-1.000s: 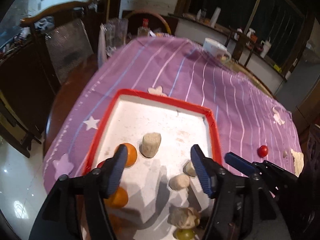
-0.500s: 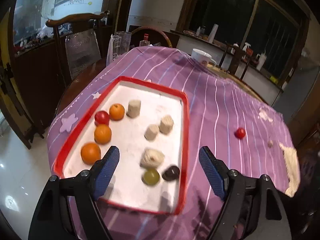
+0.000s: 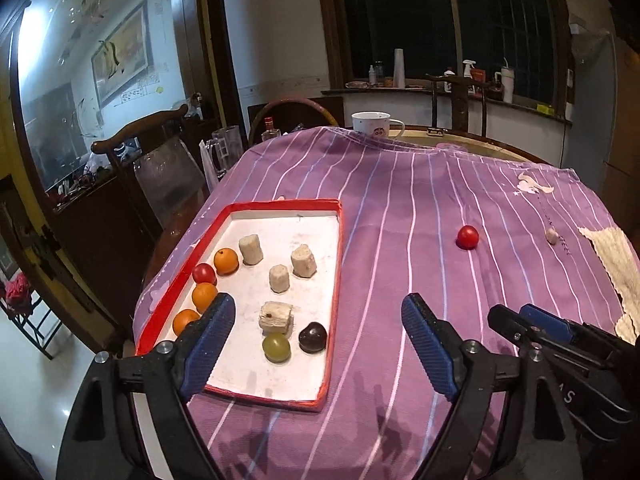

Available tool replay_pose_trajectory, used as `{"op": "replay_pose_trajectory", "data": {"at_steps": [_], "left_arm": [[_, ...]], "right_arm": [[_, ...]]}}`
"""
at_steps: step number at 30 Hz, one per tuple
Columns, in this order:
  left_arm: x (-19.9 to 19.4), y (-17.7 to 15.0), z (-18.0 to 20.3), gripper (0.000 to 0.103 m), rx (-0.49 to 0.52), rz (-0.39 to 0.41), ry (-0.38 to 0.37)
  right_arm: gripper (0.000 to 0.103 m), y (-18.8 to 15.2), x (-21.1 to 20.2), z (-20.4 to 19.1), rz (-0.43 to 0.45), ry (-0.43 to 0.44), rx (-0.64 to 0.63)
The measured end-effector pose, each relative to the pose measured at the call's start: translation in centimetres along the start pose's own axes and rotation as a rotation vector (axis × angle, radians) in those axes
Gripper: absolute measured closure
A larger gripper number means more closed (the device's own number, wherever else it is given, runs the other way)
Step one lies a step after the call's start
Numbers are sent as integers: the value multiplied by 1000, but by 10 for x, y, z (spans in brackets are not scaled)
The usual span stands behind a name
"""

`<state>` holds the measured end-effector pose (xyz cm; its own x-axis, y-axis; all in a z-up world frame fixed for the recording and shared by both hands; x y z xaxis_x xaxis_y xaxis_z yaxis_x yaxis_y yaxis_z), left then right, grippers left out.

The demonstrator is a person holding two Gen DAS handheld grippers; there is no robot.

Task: Organize fruits
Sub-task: 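Withdraw both open grippers toward the red tomato and last beige block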

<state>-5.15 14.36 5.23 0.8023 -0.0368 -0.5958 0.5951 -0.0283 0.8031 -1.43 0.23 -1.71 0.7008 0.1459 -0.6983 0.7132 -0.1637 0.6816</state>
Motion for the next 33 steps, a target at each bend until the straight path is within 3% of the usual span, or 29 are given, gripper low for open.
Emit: {"op": "replay_pose_trajectory", "data": {"at_steps": [33], "left_arm": [[21,-22,21,18,24,-80,-26]], "right_arm": [[56,-15,14,9,-54,23,12]]}}
Point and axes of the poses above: each gripper's, at about its wrist camera, not at the fingertips, and x roughly the way its jaws point, z to its right, y to its top, the point moved 9 cm from there along x, roughly the way its jaws point, and after that the axes turned 11 degrees about -y, right-handed, at the moved point
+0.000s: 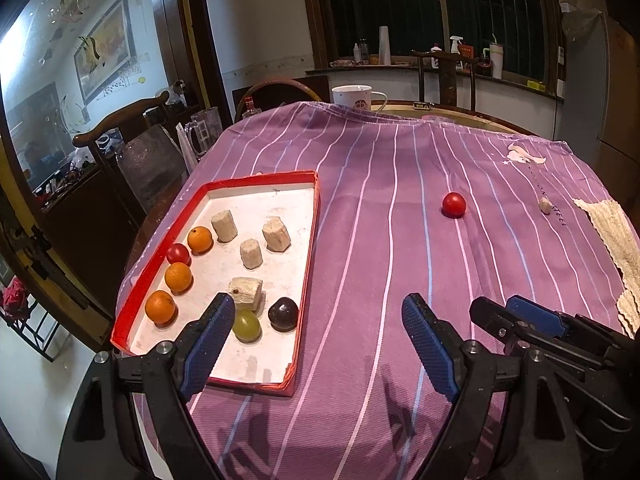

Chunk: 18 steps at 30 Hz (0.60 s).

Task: Organize fruits
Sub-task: 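Withdraw both open grippers toward the red tomato and last beige block, then grasp the red tomato with the left gripper while the right grasps the round beige block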

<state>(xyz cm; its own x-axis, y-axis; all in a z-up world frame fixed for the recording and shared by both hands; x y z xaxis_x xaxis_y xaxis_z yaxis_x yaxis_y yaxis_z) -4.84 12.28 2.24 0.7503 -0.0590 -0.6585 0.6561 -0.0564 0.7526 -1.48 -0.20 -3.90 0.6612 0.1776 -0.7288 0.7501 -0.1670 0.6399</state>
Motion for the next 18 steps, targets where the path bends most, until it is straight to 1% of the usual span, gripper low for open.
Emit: {"op": "replay_pose_trajectory", "data": {"at_steps": [7,9,12,16,18], "left_arm": [[11,-3,2,18,-1,-29,-5],[13,-3,3,18,4,-36,-7],[16,2,6,18,11,-46,-26],[19,16,11,18,60,-29,-11],[23,24,15,18,74,-35,-32]], "right_arm": [[56,0,5,5,-23,7,7],[56,1,4,9,-38,24,20],[56,8,-4,21,-36,19,24],[56,22,-18,52,-1,-62,-1],[56,29,-21,69,8,-108,-13]]}}
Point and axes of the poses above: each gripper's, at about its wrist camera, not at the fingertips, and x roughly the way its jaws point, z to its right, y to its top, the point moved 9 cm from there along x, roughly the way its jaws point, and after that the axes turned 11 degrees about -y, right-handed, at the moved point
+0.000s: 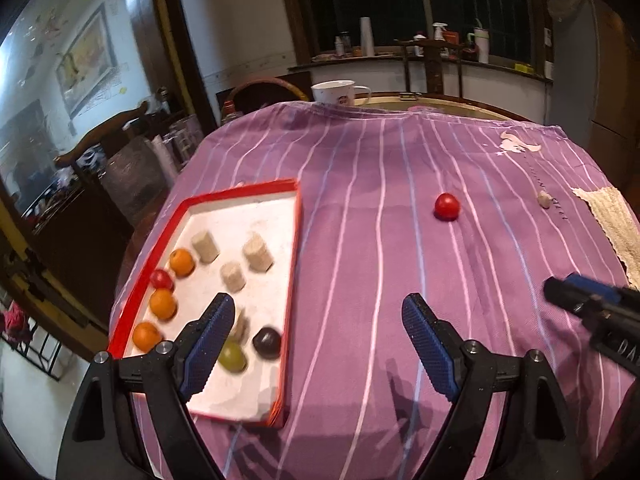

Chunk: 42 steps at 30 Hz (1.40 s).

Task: Organize fruits
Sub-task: 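Grasp the red tomato with the left gripper while the right grasps the round beige block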

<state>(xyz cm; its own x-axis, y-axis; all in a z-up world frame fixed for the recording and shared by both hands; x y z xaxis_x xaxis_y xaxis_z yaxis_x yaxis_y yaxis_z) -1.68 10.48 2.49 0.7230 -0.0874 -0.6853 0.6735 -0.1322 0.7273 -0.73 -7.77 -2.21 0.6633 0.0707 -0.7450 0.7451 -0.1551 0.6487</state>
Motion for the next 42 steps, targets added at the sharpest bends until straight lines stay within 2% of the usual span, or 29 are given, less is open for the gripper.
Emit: {"op": "replay_pose_trajectory", "data": {"at_steps": [3,9,14,19,25,28,33,34,36,37,40,41,42], "left_arm": [[15,16,4,18,-10,-28,-58],[52,42,18,18,32,-76,-88],[89,61,49,18,45,-105,-181],[124,73,76,18,-13,-127,-292],[160,77,91,18,-97,-194,-387],[172,76,97,18,-102,-216,-396],[184,72,103,18,-38,-225,-353],[186,72,104,22,-33,-225,-347],[190,71,103,36,-31,-232,-347],[193,70,104,49,-31,-242,-347],[196,68,107,58,-5,-237,-334],[195,69,108,67,5,-231,-328],[194,68,111,71,14,-229,-331]], "right_arm": [[56,15,-4,36,22,-82,-7],[55,48,0,98,63,-221,-31],[55,74,32,110,47,-170,-34],[55,96,68,104,25,-193,-87],[55,106,105,114,-45,-161,-15],[55,104,119,117,-67,-155,16],[55,101,127,115,-57,-172,-7],[56,101,127,115,-55,-175,-13],[57,101,127,115,-50,-184,-26],[61,101,127,116,-48,-190,-27],[72,100,128,120,-48,-209,-20],[73,99,127,122,-50,-212,-14],[76,99,127,123,-52,-213,-10]]}}
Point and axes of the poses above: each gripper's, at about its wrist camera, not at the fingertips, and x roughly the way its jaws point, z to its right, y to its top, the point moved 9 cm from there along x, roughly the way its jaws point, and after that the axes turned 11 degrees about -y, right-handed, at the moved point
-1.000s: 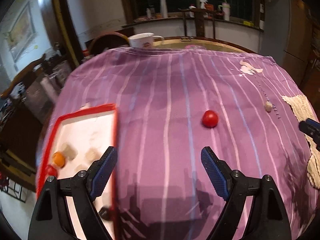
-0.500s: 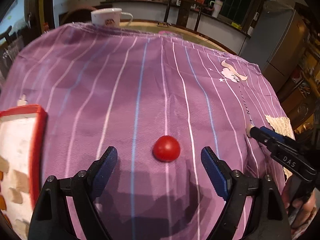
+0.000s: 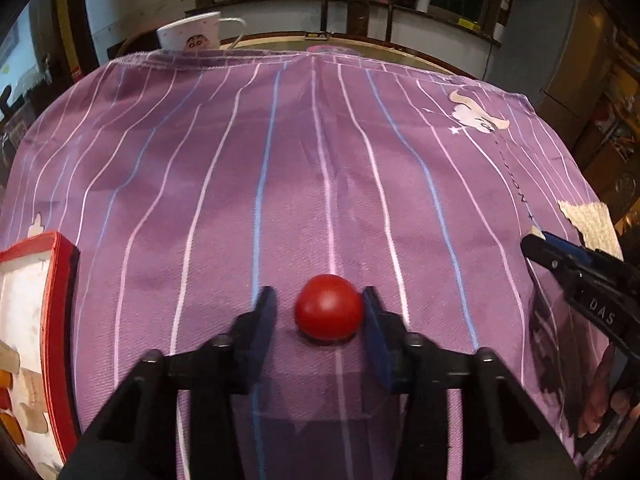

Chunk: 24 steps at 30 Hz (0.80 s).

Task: Organize fruits
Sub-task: 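Grasp the red tomato with the left gripper while the right grasps the round beige block, then carry the tomato and round block into the red tray and release both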

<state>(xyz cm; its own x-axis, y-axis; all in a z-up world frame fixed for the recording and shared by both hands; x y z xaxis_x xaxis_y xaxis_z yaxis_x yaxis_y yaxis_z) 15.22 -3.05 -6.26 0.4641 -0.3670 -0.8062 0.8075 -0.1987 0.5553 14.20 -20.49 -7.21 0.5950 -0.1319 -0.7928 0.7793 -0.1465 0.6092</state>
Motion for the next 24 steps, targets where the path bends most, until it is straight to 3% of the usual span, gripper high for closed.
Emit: {"op": "replay_pose_trajectory", "data": {"at_steps": [6,14,24], "left_arm": [[-13,-6,1,71,-11,17,13],[-77,-20,1,71,-74,115,-40],[-165,-63,-26,71,-155,269,-19]], "right_arm": [[76,-1,-4,2,5,1,1],[76,-4,-34,-6,52,28,0],[76,-14,-100,-78,137,136,-120]]}}
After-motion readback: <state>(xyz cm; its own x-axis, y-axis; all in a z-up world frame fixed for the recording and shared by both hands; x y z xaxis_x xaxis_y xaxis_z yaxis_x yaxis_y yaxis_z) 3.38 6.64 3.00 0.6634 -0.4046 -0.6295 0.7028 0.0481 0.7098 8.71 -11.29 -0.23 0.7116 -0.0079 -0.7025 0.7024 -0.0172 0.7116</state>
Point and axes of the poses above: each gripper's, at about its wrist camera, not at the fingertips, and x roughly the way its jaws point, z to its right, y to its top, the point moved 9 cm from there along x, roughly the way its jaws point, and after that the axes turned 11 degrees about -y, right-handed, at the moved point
